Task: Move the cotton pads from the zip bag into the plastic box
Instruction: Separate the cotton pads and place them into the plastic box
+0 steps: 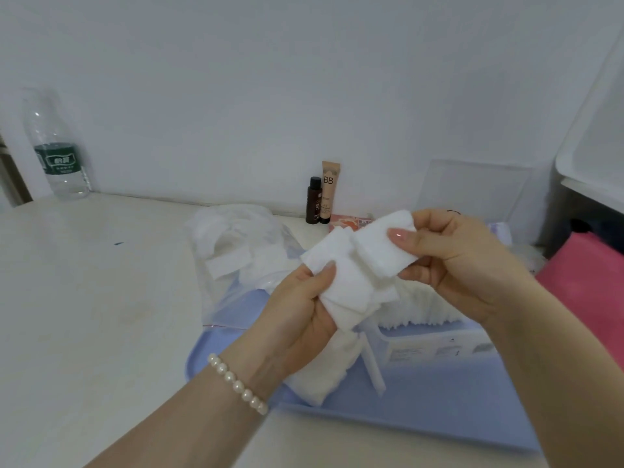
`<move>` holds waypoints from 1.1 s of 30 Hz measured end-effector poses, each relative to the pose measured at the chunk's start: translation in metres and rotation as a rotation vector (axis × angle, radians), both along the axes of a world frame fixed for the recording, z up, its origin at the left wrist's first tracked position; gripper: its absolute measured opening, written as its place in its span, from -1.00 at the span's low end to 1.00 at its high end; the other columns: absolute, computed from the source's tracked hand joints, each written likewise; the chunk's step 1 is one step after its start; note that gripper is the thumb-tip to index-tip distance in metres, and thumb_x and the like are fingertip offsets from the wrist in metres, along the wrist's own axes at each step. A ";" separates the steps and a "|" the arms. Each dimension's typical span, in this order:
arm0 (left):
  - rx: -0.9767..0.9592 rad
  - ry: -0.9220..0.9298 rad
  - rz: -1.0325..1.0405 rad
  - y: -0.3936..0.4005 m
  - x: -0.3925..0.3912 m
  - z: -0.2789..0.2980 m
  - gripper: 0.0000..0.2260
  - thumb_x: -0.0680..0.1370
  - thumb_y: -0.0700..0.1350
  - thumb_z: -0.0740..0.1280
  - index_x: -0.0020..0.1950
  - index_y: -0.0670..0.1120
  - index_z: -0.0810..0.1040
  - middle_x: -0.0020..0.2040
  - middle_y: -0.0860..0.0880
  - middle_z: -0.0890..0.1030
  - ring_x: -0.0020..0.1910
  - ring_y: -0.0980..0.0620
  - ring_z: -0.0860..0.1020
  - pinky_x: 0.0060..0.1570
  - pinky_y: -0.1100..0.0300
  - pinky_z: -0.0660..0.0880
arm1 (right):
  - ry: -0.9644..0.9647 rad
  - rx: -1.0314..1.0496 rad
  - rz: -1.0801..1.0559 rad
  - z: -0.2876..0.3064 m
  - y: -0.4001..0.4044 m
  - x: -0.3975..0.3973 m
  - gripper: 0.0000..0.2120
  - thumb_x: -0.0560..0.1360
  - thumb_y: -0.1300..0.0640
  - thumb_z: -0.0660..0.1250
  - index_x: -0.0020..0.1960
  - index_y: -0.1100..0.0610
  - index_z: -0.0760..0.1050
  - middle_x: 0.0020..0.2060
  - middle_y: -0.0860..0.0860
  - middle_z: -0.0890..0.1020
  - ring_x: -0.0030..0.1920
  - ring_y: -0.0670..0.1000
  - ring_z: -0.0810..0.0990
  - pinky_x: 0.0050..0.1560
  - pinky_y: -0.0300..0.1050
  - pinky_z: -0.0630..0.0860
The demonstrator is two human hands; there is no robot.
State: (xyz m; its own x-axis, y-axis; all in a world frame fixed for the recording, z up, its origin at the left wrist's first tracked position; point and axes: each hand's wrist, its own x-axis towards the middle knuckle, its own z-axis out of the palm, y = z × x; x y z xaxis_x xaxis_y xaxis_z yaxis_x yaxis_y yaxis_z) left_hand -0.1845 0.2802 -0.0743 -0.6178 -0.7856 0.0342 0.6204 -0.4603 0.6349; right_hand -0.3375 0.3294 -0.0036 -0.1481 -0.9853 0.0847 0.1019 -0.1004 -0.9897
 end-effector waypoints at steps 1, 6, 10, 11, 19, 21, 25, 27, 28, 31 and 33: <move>0.010 0.007 0.043 -0.001 -0.001 -0.001 -0.66 0.59 -0.24 0.11 0.35 -0.20 0.41 0.24 -0.18 0.56 0.22 -0.11 0.54 0.13 0.02 0.51 | -0.052 0.002 -0.024 -0.001 -0.001 0.001 -0.74 0.26 0.25 0.37 -0.07 0.28 0.52 -0.21 0.13 0.68 -0.30 -0.01 0.67 -0.39 -0.25 0.59; -0.039 -0.027 0.304 -0.002 -0.003 -0.003 -0.70 0.63 -0.21 0.08 0.31 -0.21 0.44 0.19 -0.20 0.59 0.15 -0.11 0.58 0.08 0.07 0.56 | -0.262 0.067 -0.036 -0.012 -0.003 0.021 -0.84 0.40 0.43 0.29 -0.06 0.25 0.44 -0.15 0.16 0.68 -0.22 0.10 0.69 -0.28 -0.09 0.64; -0.048 -0.041 0.356 0.000 0.000 0.000 -0.70 0.65 -0.17 0.07 0.29 -0.23 0.44 0.16 -0.23 0.60 0.13 -0.14 0.59 0.06 0.07 0.58 | -0.140 0.047 -0.068 -0.027 -0.005 0.038 -0.82 0.32 0.41 0.39 -0.15 0.23 0.46 -0.28 0.09 0.70 -0.28 0.03 0.69 -0.36 -0.20 0.60; -0.045 -0.040 0.350 0.000 0.000 0.001 -0.70 0.66 -0.16 0.06 0.30 -0.24 0.44 0.16 -0.24 0.60 0.13 -0.15 0.59 0.04 0.07 0.58 | -0.120 0.040 -0.093 -0.030 -0.006 0.039 -0.82 0.31 0.42 0.40 -0.17 0.23 0.47 -0.29 0.10 0.69 -0.29 0.02 0.68 -0.37 -0.22 0.58; 0.115 0.050 0.241 0.004 -0.001 0.004 -0.66 0.65 -0.13 0.05 0.34 -0.25 0.38 0.17 -0.31 0.57 0.12 -0.17 0.59 0.02 0.02 0.58 | -0.044 0.078 -0.159 -0.041 -0.012 0.037 -0.81 0.30 0.39 0.45 -0.22 0.18 0.50 -0.32 0.06 0.70 -0.30 -0.01 0.68 -0.36 -0.17 0.57; 0.148 0.061 0.236 0.002 -0.001 0.002 -0.65 0.65 -0.12 0.05 0.35 -0.28 0.36 0.20 -0.33 0.54 0.15 -0.20 0.56 0.04 0.00 0.56 | -0.070 0.082 -0.165 -0.041 -0.012 0.039 -0.81 0.29 0.40 0.45 -0.24 0.17 0.50 -0.33 0.06 0.69 -0.31 -0.01 0.67 -0.37 -0.19 0.56; 0.181 0.094 0.199 -0.001 -0.001 0.000 -0.56 0.60 -0.06 0.10 0.38 -0.30 0.32 0.22 -0.35 0.51 0.19 -0.23 0.54 0.06 -0.03 0.55 | -0.081 0.088 -0.190 -0.040 -0.011 0.040 -0.79 0.29 0.41 0.45 -0.27 0.16 0.49 -0.36 0.04 0.68 -0.34 -0.02 0.65 -0.42 -0.23 0.53; 0.148 0.096 0.160 -0.001 0.000 0.001 -0.45 0.51 0.05 0.17 0.35 -0.31 0.34 0.21 -0.35 0.52 0.19 -0.22 0.54 0.10 -0.02 0.53 | -0.062 0.076 -0.208 -0.040 -0.010 0.040 -0.78 0.29 0.40 0.46 -0.27 0.14 0.49 -0.40 0.02 0.67 -0.37 -0.03 0.64 -0.44 -0.24 0.51; 0.106 0.083 0.145 0.000 0.000 0.001 -0.43 0.49 0.08 0.21 0.33 -0.32 0.36 0.21 -0.34 0.53 0.19 -0.21 0.55 0.12 0.00 0.53 | -0.038 0.055 -0.220 -0.041 -0.009 0.040 -0.77 0.28 0.40 0.47 -0.27 0.15 0.49 -0.39 0.03 0.66 -0.36 -0.02 0.64 -0.42 -0.22 0.53; -0.069 0.021 0.136 0.000 0.001 -0.002 -0.59 0.51 -0.22 0.29 0.31 -0.34 0.38 0.19 -0.32 0.55 0.15 -0.19 0.57 0.07 0.07 0.56 | 0.132 -0.049 -0.287 -0.044 -0.010 0.042 -0.74 0.27 0.41 0.49 -0.22 0.14 0.50 -0.34 0.05 0.62 -0.37 -0.12 0.59 -0.34 -0.27 0.55; -0.108 0.046 0.108 -0.001 0.001 -0.004 -0.60 0.47 -0.40 0.24 0.32 -0.36 0.37 0.18 -0.33 0.55 0.14 -0.22 0.57 0.04 0.08 0.57 | 0.342 -0.109 -0.335 -0.047 -0.011 0.043 -0.71 0.28 0.36 0.49 -0.20 0.04 0.49 -0.32 -0.03 0.55 -0.42 -0.22 0.47 -0.35 -0.37 0.45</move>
